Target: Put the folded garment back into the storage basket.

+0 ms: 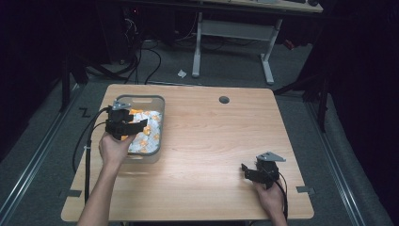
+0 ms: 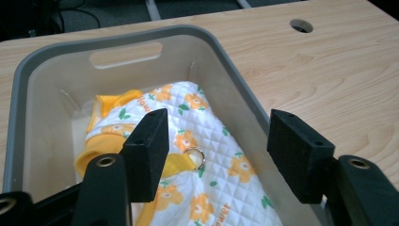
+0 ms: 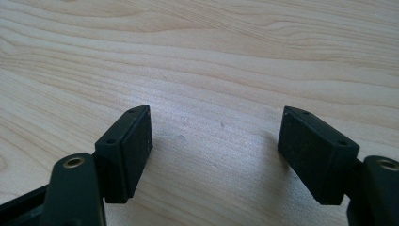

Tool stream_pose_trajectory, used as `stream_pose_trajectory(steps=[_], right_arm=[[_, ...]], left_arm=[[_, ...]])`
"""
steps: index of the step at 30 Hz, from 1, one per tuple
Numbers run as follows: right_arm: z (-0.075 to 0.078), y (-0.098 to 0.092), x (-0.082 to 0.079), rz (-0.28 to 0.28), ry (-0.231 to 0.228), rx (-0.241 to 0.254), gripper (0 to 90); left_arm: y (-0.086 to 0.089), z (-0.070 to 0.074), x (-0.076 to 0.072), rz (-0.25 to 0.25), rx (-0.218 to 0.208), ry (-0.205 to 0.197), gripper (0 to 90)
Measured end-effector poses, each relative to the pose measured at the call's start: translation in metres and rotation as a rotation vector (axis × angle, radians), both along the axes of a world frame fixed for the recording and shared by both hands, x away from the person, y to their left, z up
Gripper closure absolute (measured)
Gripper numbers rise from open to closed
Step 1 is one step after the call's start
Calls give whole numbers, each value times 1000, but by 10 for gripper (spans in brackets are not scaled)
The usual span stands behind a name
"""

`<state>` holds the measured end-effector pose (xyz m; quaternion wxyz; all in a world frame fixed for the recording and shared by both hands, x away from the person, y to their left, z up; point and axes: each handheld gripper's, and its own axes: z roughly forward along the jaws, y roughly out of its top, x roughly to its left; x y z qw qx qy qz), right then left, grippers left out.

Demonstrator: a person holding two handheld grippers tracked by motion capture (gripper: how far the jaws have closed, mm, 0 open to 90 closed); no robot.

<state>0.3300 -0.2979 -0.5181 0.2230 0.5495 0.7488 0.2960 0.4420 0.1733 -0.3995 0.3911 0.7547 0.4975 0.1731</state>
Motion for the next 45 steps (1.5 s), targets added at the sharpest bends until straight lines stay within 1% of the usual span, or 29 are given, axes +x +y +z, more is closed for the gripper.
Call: stream_pose_trajectory(steps=[5,8,10,19,29,31,34,45], right_arm=[[0,0,0,0,0,0,269],[0,0,0,0,0,0,269],[0,0,0,0,0,0,269],[0,0,0,0,0,0,269],[0,0,0,0,0,0,269],[0,0,0,0,0,0,269],[0,0,0,0,0,0,269],[0,0,0,0,0,0,269]], left_arm=[[-4,6,-8,-16,-6,-25,388],[-7,9,-12,-30,-17,-29,386],[-8,10,-14,-34,-13,-35,384],[-15,16,-25,-55,-25,-56,374],[-20,19,-34,-73,-38,-69,367],[-21,20,-36,-76,-48,-72,366],[-23,21,-38,-89,-47,-75,365],[-32,24,-51,-111,-62,-96,366]])
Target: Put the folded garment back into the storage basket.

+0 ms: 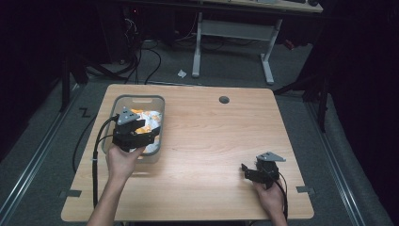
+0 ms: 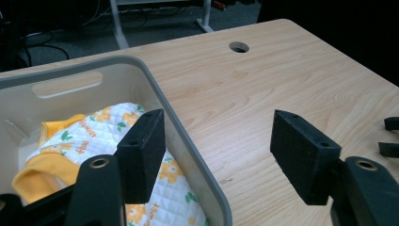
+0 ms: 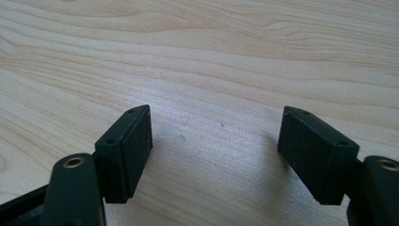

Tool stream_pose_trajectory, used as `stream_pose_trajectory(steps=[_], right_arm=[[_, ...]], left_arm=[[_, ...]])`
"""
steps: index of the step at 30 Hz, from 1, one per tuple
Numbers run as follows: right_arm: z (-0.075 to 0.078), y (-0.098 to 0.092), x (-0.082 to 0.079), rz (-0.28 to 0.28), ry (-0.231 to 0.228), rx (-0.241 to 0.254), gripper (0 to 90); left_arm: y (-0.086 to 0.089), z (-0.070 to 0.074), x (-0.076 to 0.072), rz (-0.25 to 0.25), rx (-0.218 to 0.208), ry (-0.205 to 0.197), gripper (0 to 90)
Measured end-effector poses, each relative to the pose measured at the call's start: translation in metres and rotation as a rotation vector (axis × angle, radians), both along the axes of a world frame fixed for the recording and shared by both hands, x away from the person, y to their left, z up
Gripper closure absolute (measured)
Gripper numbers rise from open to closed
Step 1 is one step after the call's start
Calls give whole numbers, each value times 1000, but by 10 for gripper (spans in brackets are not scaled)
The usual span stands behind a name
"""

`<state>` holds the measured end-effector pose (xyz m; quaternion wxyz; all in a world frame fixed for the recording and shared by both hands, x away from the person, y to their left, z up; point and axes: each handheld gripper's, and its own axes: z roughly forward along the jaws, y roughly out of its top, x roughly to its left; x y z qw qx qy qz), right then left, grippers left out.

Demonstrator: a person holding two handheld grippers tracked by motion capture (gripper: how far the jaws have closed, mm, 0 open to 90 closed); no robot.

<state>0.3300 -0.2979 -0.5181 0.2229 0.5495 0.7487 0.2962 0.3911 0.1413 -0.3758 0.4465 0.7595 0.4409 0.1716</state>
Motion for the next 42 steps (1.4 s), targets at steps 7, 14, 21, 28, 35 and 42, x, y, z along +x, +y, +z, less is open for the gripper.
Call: stream_pose_trajectory(steps=[7,14,21,28,35,42], right_arm=[[0,0,0,0,0,0,269],[0,0,0,0,0,0,269],[0,0,0,0,0,0,269],[0,0,0,0,0,0,269],[0,0,0,0,0,0,270],[0,0,0,0,0,0,269]], left_arm=[[-6,1,-7,-14,-6,-2,368],[-15,1,-14,-43,-8,-2,368],[-21,-1,-19,-55,-11,-4,368],[-28,-3,-23,-77,-19,3,368],[-33,-5,-28,-96,-29,5,367],[-39,-8,-32,-108,-33,13,366]])
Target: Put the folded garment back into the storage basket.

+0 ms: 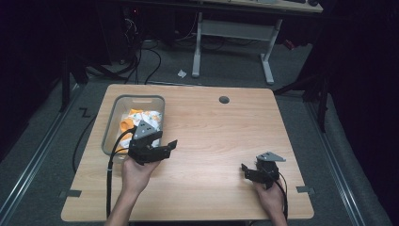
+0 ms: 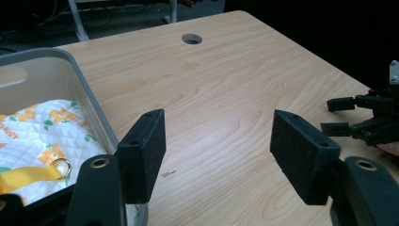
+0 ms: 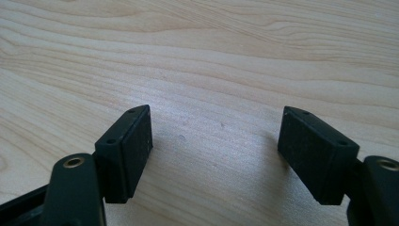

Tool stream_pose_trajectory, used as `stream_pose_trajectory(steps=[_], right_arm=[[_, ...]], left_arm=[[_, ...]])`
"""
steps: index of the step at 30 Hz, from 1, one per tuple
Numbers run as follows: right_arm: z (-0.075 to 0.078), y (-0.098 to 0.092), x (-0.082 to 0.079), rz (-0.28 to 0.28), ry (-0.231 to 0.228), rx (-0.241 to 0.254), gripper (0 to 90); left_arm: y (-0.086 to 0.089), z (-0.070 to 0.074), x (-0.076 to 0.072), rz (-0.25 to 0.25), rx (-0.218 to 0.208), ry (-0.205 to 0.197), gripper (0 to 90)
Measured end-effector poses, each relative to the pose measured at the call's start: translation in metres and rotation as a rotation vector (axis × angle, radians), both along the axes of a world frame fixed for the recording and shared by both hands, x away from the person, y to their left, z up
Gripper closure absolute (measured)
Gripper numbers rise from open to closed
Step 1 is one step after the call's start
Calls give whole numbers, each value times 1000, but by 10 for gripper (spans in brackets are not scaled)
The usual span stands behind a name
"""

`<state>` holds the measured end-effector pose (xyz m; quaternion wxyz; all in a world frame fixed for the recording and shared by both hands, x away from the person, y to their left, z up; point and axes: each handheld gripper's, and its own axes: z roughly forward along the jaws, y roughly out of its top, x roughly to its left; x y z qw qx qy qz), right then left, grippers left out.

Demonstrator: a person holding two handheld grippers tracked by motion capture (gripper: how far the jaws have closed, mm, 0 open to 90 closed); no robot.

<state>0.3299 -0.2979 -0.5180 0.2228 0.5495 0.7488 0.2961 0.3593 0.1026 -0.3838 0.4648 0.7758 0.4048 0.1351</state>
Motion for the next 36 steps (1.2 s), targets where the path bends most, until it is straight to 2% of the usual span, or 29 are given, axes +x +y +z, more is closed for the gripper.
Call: stream_pose_trajectory(steps=[2,8,15,29,36], right_arm=[[0,0,0,0,0,0,269],[0,0,0,0,0,-1,270],[0,0,0,0,0,0,269],[0,0,0,0,0,0,269],[0,0,0,0,0,0,269]], left_arm=[[-2,-2,-1,-4,-8,7,366],[-9,-9,-3,-8,6,10,367],[-17,-15,-5,-31,-3,26,366],[-30,-29,-6,-59,9,52,367],[-36,-40,-6,-69,19,78,367]])
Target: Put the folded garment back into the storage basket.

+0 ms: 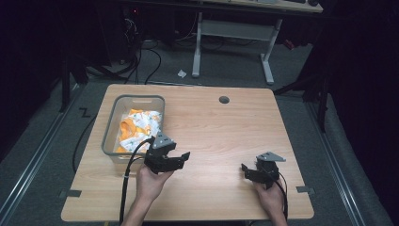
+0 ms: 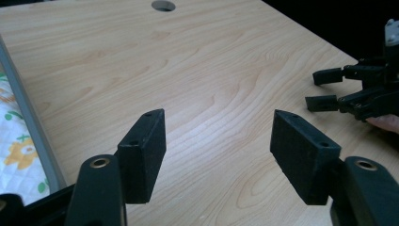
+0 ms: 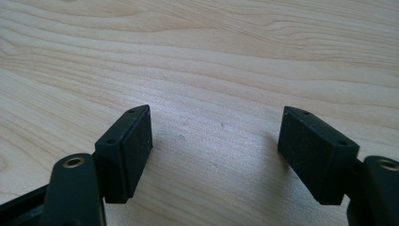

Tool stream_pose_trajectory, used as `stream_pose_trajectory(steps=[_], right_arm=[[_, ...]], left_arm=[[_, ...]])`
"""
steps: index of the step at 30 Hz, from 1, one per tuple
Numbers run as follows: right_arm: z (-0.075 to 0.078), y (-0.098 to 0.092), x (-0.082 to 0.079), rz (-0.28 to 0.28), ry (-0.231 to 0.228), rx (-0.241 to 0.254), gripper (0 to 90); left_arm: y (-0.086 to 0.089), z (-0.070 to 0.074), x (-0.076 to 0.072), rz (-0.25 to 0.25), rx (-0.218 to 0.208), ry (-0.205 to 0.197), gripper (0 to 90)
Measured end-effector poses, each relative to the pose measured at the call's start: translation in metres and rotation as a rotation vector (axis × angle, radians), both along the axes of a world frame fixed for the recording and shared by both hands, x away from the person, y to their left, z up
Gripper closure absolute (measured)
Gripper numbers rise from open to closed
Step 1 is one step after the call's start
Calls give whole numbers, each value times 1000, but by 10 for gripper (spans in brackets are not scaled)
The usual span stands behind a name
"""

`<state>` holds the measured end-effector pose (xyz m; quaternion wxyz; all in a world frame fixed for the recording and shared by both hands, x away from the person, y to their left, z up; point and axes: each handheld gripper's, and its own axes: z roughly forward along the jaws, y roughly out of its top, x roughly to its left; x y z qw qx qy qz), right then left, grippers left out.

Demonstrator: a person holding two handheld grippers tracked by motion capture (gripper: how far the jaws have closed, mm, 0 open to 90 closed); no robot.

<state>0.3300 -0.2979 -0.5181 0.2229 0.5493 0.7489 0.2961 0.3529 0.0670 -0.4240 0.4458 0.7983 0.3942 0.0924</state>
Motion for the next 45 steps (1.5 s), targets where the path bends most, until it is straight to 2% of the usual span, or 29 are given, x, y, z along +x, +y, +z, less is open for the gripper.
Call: stream_pose_trajectory(steps=[5,13,25,38,45], right_arm=[[0,0,0,0,0,0,269],[0,0,0,0,0,0,269],[0,0,0,0,0,0,269],[0,0,0,0,0,0,269],[0,0,0,-1,1,0,269]], left_arm=[[-3,-8,-1,-6,12,15,367],[-5,-18,-3,6,-9,36,368],[-15,-36,-3,-2,8,68,371],[-24,-56,-1,1,47,91,371],[-25,-66,0,21,61,100,372]])
